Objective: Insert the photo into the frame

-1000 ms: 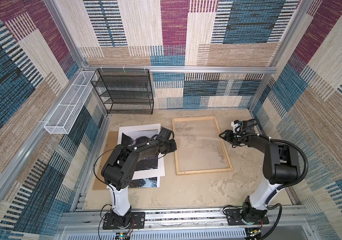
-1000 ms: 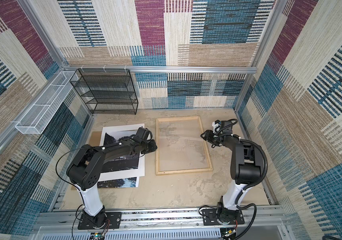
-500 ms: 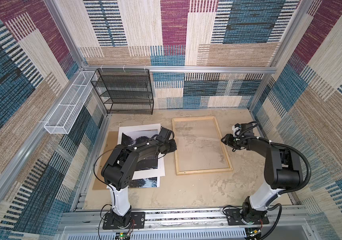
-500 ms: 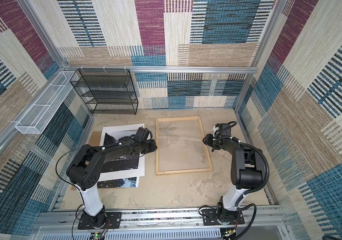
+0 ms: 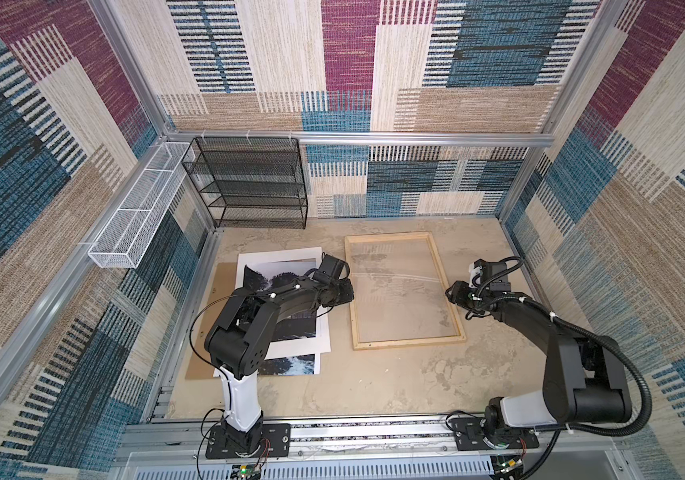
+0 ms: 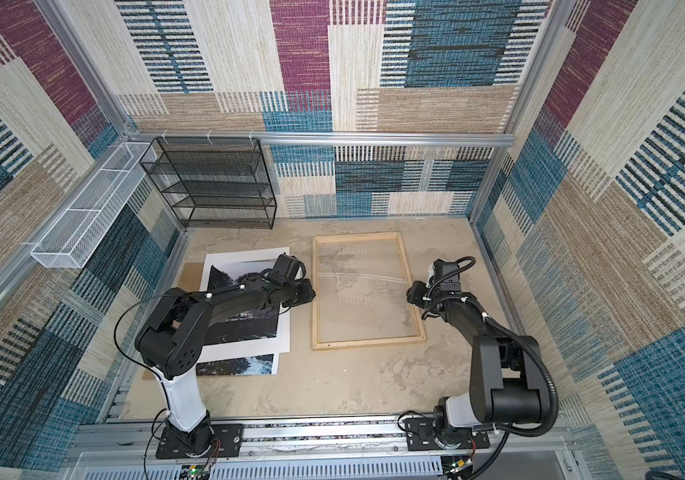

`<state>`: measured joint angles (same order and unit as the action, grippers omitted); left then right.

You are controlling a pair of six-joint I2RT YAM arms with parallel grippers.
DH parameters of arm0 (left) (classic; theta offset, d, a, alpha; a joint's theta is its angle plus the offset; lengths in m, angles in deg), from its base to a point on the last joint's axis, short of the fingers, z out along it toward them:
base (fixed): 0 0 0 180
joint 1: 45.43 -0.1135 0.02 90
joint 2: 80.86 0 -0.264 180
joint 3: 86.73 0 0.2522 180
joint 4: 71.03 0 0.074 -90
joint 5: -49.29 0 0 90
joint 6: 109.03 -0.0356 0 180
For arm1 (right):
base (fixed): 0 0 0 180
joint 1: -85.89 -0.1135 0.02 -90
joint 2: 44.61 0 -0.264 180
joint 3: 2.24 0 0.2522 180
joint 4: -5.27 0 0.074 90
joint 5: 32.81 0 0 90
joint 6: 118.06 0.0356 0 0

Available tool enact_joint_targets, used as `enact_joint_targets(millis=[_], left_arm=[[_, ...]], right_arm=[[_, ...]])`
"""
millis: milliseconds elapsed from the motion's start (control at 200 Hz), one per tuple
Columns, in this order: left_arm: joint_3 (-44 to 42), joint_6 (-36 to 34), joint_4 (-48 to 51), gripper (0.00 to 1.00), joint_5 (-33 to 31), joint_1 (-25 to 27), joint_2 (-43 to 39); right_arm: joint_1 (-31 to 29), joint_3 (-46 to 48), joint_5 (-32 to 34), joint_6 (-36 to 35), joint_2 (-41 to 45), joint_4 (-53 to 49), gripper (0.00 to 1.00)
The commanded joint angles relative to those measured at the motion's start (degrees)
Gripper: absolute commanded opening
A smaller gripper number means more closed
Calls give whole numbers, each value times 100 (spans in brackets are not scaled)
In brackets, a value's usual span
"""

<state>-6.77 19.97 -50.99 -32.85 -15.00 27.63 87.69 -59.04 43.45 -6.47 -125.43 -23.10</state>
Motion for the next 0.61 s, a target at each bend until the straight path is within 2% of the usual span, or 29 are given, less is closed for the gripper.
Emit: enact_joint_targets(millis=[0, 295, 601], left_arm=[[52, -130, 53, 25, 36, 6, 32], [49, -146, 174, 23, -100, 57, -12], [131, -229, 297, 22, -188, 59, 31]], right_arm=[[-96, 108, 53, 238, 176, -94, 54], [-707, 440, 131, 848, 352, -294, 53], [-1103, 258, 893, 1054, 483, -1214, 54]])
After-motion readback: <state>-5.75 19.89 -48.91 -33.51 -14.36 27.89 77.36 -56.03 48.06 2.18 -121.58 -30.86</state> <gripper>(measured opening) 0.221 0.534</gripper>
